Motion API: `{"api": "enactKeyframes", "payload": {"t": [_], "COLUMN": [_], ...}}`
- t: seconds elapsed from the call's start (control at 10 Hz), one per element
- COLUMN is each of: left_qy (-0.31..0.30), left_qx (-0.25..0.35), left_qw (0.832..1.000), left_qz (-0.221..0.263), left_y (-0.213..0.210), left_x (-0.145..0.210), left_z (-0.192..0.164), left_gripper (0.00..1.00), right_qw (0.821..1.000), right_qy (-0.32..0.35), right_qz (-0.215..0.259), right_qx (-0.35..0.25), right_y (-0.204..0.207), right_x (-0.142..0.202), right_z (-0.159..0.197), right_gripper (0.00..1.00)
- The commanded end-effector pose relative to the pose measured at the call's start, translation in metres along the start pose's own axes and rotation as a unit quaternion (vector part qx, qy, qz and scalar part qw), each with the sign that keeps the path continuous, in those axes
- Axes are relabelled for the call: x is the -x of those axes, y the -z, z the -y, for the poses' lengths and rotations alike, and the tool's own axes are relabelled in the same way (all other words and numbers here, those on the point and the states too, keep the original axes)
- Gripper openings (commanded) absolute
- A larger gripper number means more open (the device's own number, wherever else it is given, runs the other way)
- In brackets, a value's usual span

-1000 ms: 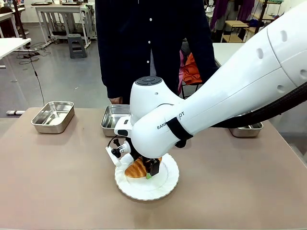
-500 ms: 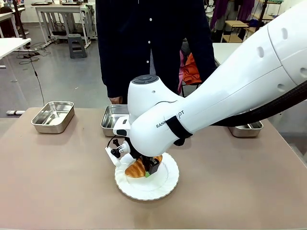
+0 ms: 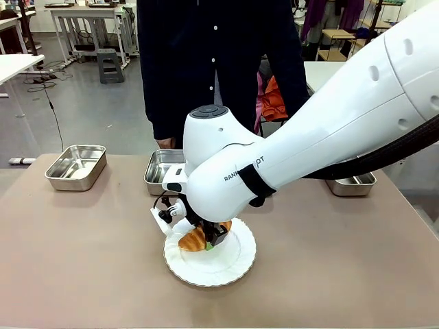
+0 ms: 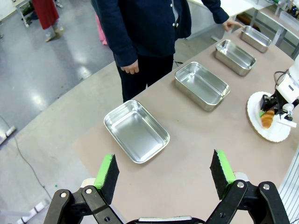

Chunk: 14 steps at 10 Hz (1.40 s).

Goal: Place the bread in the container.
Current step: Place the Butter Roll into the Airtight Container indicated by the human.

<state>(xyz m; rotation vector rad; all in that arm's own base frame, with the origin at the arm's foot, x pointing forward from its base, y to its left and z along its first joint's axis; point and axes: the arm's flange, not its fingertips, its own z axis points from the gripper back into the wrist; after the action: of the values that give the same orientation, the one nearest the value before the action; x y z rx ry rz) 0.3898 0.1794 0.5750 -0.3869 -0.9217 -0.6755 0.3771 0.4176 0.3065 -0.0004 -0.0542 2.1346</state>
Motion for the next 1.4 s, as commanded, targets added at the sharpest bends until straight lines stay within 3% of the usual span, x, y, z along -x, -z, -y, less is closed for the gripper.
{"api": "enactKeyframes", "payload": {"t": [0.0,0.3,0.5,0.6,0.7,0.8,1.0,1.1,1.2,1.3], "left_qy": [0.001,0.001,0.001,0.001,0.001,0.001,0.001,0.001,0.001,0.001], "left_qx": [0.0,0.0,0.0,0.0,0.0,0.0,0.0,0.0,0.0,0.0], "left_qw": [1.0,1.0,1.0,1.0,1.0,1.0,1.0,1.0,1.0,1.0], "left_qz": [0.001,0.001,0.001,0.001,0.001,0.001,0.001,0.001,0.001,0.001], "left_y": [-0.001,-0.001,-0.001,-0.001,-0.001,-0.001,-0.001,-0.001,-0.001,-0.001], "left_x": [0.0,0.0,0.0,0.0,0.0,0.0,0.0,0.0,0.0,0.0], "left_z": [0.001,0.001,0.001,0.001,0.001,0.001,0.001,0.001,0.001,0.001], "left_gripper": [1.0,1.0,1.0,1.0,1.0,1.0,1.0,1.0,1.0,1.0], "right_qw": [0.998,0.979,0.949,0.922,0.883,0.85,0.762,0.731,0.714,0.709], "right_qy": [0.053,0.187,0.287,0.358,0.44,0.499,0.631,0.668,0.687,0.695], "right_qz": [-0.016,-0.064,-0.072,-0.077,-0.087,-0.076,-0.043,-0.03,-0.02,-0.004], "right_qx": [-0.005,0.044,0.106,0.123,0.14,0.15,0.139,0.135,0.132,0.117], "right_y": [-0.058,-0.177,-0.246,-0.265,-0.278,-0.284,-0.281,-0.277,-0.275,-0.275], "right_x": [0.011,0.07,0.124,0.152,0.183,0.212,0.278,0.3,0.312,0.315], "right_z": [-0.011,-0.026,-0.04,-0.043,-0.045,-0.046,-0.048,-0.051,-0.056,-0.058], "right_gripper": [0.42,0.42,0.42,0.42,0.42,0.42,0.42,0.42,0.42,0.42]}}
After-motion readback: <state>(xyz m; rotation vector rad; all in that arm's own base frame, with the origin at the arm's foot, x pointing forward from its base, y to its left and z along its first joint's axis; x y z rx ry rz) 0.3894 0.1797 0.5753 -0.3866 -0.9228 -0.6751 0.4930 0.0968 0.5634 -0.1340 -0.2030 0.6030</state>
